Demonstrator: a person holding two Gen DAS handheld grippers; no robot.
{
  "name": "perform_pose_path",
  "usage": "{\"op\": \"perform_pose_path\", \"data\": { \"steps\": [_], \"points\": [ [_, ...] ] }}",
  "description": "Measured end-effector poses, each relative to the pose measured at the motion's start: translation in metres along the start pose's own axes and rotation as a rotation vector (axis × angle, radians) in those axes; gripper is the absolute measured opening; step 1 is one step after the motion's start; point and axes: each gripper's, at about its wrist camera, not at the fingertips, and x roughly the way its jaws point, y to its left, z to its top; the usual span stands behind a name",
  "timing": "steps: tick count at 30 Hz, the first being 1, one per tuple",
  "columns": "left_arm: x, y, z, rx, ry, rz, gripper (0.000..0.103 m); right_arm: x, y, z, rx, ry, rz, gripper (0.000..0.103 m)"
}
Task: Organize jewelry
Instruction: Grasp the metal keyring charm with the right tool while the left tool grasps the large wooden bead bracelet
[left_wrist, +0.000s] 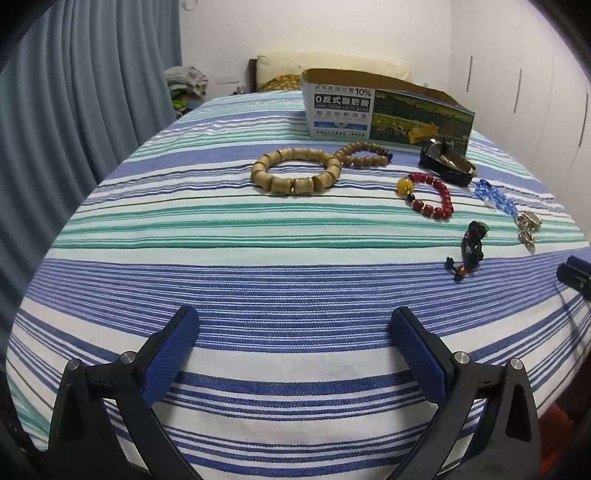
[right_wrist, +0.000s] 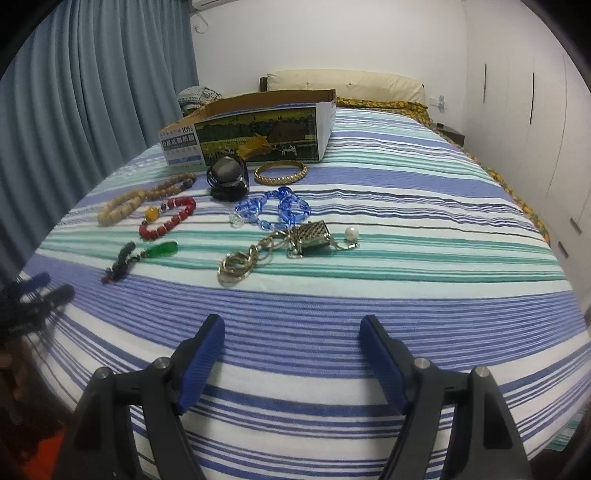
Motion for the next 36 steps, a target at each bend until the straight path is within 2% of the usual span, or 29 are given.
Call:
{"op": "perform_pose_path", "data": {
  "steps": [6,12,20,23,27,29,35,36],
  "points": [
    [0.000,0.000,0.000,0.000,-0.002,0.001,0.103,0.008,0.002,0.011,0.045,0.022,0.023,0.077],
    [-0.001,0.001,0.000,-0.002,-0.004,0.001,0.103,0.030,0.015,0.037,0.051,0.089,0.045,0.077],
    [-0.001,0.001,-0.001,-0.003,-0.011,0.004,0.103,0.067,0.020,0.062,0.011,0.132,-0.085,0.077],
    [-0.001,0.001,-0.001,-0.003,-0.014,0.004,0.103,0.068,0.018,0.062,-0.023,0.119,-0.122,0.069],
    [-0.002,0.000,-0.002,-0.004,-0.020,0.004,0.103,0.061,0.009,0.060,-0.028,0.101,-0.119,0.044],
    [-0.001,0.000,-0.002,-0.004,-0.020,0.004,0.103,0.056,0.002,0.057,-0.032,0.093,-0.110,0.036],
    [-0.002,0.001,-0.002,-0.004,-0.018,0.004,0.103,0.037,-0.026,0.043,-0.007,0.085,-0.132,0.035],
    [-0.001,0.000,-0.002,-0.005,-0.016,0.004,0.103,0.035,-0.030,0.042,-0.001,0.081,-0.132,0.038]
  ]
}}
